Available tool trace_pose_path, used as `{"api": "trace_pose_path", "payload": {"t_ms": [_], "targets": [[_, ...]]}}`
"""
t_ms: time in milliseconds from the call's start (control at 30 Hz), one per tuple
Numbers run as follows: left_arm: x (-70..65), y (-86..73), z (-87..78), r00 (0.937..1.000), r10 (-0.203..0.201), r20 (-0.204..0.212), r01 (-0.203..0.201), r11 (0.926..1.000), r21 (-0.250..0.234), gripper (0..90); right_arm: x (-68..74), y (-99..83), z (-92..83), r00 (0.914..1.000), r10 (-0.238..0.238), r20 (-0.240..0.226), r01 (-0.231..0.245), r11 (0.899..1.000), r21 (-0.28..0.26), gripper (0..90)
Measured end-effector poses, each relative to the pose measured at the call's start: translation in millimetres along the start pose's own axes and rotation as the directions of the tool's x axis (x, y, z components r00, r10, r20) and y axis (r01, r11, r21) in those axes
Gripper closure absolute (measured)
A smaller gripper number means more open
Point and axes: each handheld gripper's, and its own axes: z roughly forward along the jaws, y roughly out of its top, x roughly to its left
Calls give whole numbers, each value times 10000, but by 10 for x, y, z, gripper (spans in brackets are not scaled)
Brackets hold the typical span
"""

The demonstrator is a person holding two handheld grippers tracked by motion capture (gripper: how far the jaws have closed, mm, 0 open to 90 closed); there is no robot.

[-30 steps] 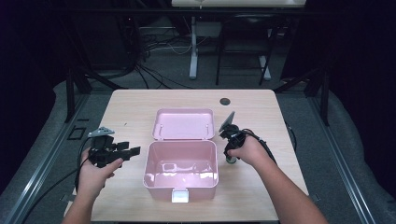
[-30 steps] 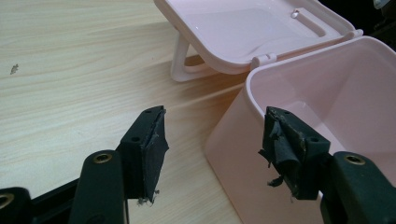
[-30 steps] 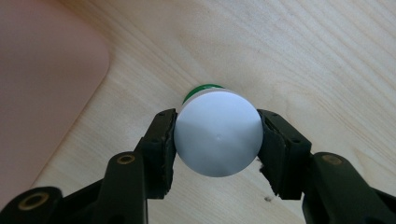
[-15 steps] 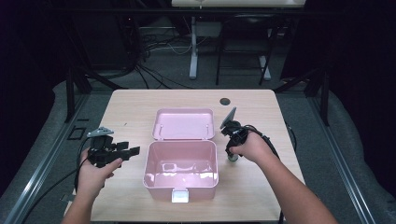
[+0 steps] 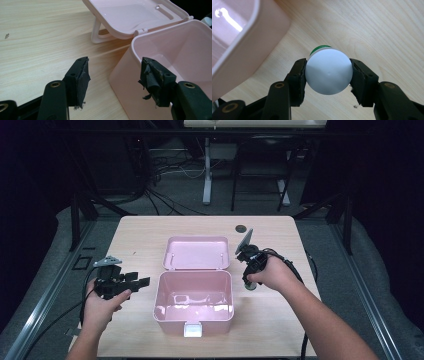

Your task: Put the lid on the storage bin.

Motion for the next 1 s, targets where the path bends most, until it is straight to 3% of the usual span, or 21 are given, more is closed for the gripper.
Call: {"api": "trace_pose_path", "payload": {"t_ms": [300,1000], "targets": [[-19,5,-8,10000,88,-10,-88,10000,-14,436,79,18,-183,9995,-309,13,309,9992,-253,501],[-13,6,-25,10000,25,-1,-25,9999,-119,436,248,62,-473,9964,-853,23,853,9960,-273,501]]}}
